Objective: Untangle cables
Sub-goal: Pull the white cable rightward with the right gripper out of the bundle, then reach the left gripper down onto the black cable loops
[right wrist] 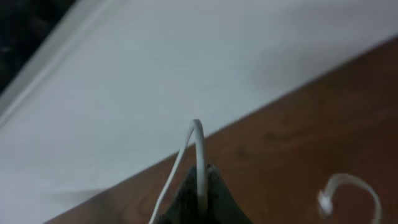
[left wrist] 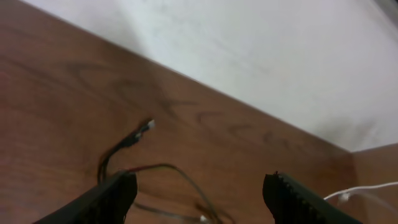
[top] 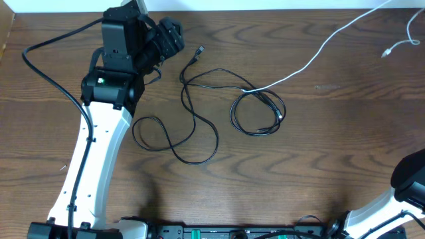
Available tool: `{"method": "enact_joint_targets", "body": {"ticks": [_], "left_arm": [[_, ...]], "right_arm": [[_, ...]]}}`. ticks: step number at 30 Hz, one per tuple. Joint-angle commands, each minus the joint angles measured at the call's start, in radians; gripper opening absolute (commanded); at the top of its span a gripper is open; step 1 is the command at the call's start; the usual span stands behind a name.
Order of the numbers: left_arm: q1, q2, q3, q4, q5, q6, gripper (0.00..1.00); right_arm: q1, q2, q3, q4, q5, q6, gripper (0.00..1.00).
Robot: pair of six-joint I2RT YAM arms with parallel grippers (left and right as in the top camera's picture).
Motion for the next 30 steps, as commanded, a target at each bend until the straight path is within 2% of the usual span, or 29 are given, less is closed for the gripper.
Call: {"method": "enact_joint_targets", "body": {"ticks": [1,5,10,17,24,28,30], "left_arm": [[-0.020,0.011,0.013,-0.049,0.056,0.124,0.71],[-0.078,0.076,0.012,-0.117,0.146,0.227,0.71],[-0.172,0.182,0.012,-0.079,0.263,0.370,0.71],[-0.289,0.333,0.012,0.056,0.265,0.545,0.81],[-0.355,0.494,0.012,0.198,0.227,0.557,0.86],[-0.399,0.558,0.012,0.241,0.221,0.645,0.86],[-0.418,0.589,0.012,0.266,0.151,0.661,0.86]], "right_arm": [[0.032,-0.010,0.010,-0.068,-0.007,-0.101,0.01],[0.096,-0.010,0.010,-0.156,-0.003,-0.203,0.01],[0.139,-0.010,0.010,-0.173,0.018,-0.216,0.01],[0.119,-0.010,0.010,-0.215,0.018,-0.216,0.01],[0.094,-0.010,0.010,-0.279,0.018,-0.245,0.01],[0.092,-0.010,0.010,-0.299,0.018,-0.253,0.01],[0.093,-0.010,0.010,-0.304,0.018,-0.253,0.01]]}}
